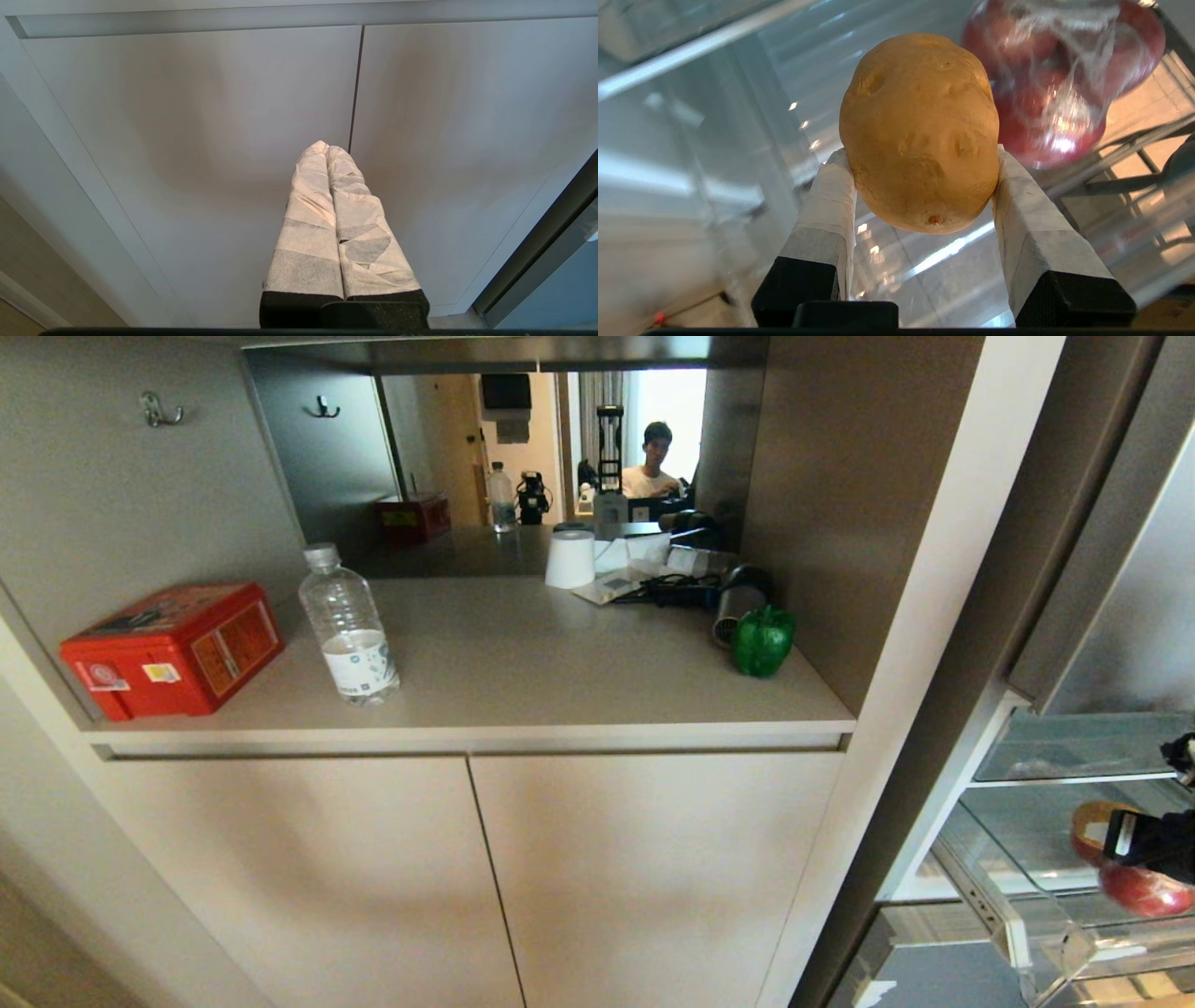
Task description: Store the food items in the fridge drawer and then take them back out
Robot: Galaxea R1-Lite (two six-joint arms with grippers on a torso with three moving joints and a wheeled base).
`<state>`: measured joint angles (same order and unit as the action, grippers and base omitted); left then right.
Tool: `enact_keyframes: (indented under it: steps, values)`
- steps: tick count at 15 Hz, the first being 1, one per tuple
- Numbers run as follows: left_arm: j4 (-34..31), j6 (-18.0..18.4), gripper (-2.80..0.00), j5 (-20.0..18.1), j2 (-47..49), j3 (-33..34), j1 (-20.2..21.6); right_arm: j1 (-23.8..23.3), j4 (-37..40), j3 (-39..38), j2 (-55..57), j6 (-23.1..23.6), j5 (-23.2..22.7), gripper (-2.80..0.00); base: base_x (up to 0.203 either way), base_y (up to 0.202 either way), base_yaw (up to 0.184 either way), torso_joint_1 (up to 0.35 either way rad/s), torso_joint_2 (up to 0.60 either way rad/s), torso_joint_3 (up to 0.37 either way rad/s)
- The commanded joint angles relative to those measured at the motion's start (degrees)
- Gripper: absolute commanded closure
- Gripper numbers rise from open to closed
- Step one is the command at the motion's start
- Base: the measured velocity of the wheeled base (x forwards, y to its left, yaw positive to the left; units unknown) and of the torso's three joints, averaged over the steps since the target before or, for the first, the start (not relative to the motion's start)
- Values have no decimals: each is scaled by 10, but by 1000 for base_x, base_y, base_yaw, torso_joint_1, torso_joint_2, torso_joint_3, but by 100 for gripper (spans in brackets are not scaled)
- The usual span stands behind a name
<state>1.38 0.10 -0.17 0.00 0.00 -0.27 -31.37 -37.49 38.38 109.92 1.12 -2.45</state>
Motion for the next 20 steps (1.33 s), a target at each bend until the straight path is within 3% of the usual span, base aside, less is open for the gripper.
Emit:
enact_keyframes:
  steps: [1, 8, 17, 20]
  values:
    - [0, 0, 0, 0, 0, 6, 0, 0, -2, 25, 37, 0, 1, 0, 0, 0, 0, 0, 0, 0]
    - [0, 0, 0, 0, 0, 6, 0, 1, -1, 65, 111, 30, -1, 0, 0, 0, 0, 0, 0, 0]
    - [0, 0, 0, 0, 0, 6, 0, 24, -1, 98, 166, 35, -6, 0, 0, 0, 0, 0, 0, 0]
    - [0, 0, 0, 0, 0, 6, 0, 32, -3, 102, 182, 65, -6, 0, 0, 0, 0, 0, 0, 0]
